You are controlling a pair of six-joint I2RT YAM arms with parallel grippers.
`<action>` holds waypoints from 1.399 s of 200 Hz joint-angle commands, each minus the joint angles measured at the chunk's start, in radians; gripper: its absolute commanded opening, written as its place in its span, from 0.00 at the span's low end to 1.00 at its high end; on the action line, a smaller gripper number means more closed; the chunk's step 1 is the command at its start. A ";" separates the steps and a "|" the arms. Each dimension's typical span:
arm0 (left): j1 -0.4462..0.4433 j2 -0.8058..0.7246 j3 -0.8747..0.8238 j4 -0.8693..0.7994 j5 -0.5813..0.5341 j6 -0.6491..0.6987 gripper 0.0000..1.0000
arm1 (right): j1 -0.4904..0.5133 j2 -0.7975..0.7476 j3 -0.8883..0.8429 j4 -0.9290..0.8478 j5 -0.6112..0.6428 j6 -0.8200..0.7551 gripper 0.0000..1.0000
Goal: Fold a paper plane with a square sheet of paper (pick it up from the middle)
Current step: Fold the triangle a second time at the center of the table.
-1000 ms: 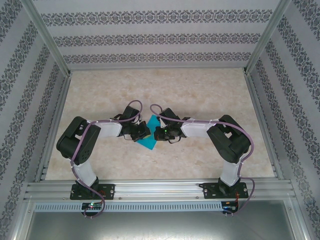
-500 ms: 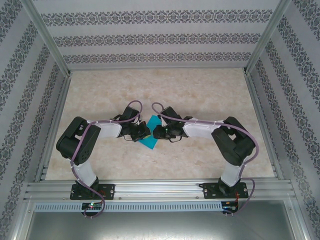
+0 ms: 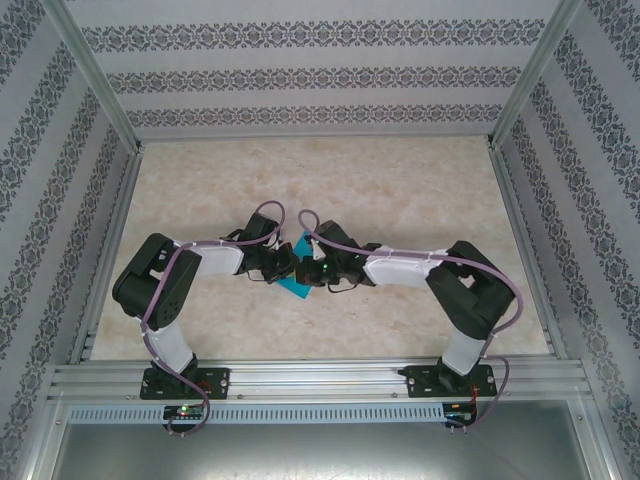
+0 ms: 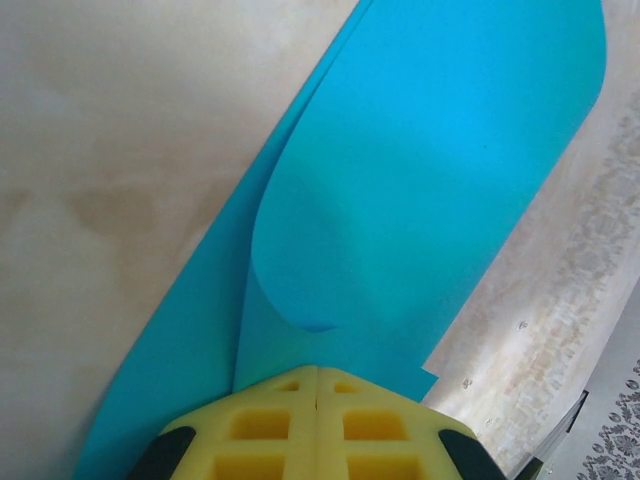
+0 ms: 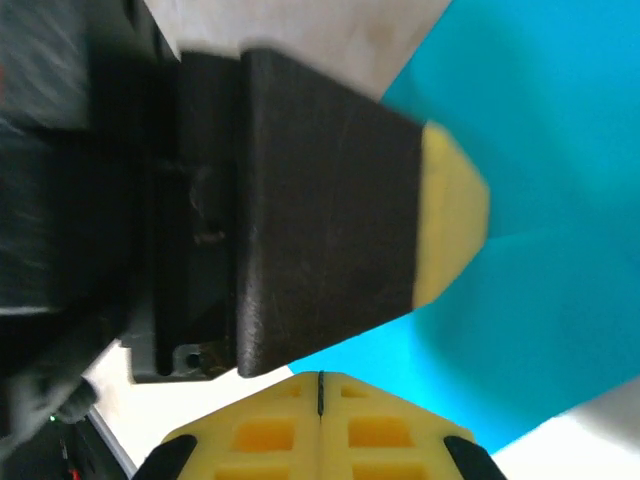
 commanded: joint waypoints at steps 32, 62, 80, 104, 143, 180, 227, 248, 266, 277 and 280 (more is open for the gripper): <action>0.009 0.033 -0.028 -0.083 -0.056 0.021 0.00 | 0.022 0.066 0.014 0.056 -0.023 0.058 0.02; 0.010 0.034 -0.028 -0.084 -0.052 0.022 0.00 | 0.017 0.056 0.008 0.035 0.008 0.056 0.02; 0.010 0.034 -0.027 -0.082 -0.054 0.022 0.00 | 0.012 0.066 0.009 0.003 0.006 0.052 0.02; 0.010 0.035 -0.028 -0.084 -0.054 0.022 0.00 | 0.014 0.079 -0.013 0.008 -0.007 0.063 0.02; 0.009 0.037 -0.027 -0.087 -0.055 0.021 0.00 | 0.015 0.101 -0.038 -0.001 -0.025 0.080 0.02; 0.009 0.040 -0.024 -0.089 -0.056 0.021 0.00 | 0.013 0.083 -0.055 -0.001 -0.022 0.086 0.02; 0.008 0.043 -0.024 -0.090 -0.057 0.022 0.00 | 0.013 0.027 -0.048 0.011 -0.061 0.067 0.03; 0.010 0.044 -0.021 -0.090 -0.055 0.022 0.00 | 0.017 0.030 -0.055 0.006 -0.075 0.065 0.03; 0.009 0.045 -0.020 -0.092 -0.055 0.022 0.00 | 0.019 0.029 -0.086 -0.016 -0.036 0.067 0.03; 0.009 0.045 -0.022 -0.090 -0.055 0.021 0.00 | 0.016 0.029 -0.106 -0.019 -0.018 0.075 0.03; 0.010 0.046 -0.022 -0.091 -0.055 0.021 0.00 | 0.016 0.030 -0.108 -0.021 -0.017 0.076 0.03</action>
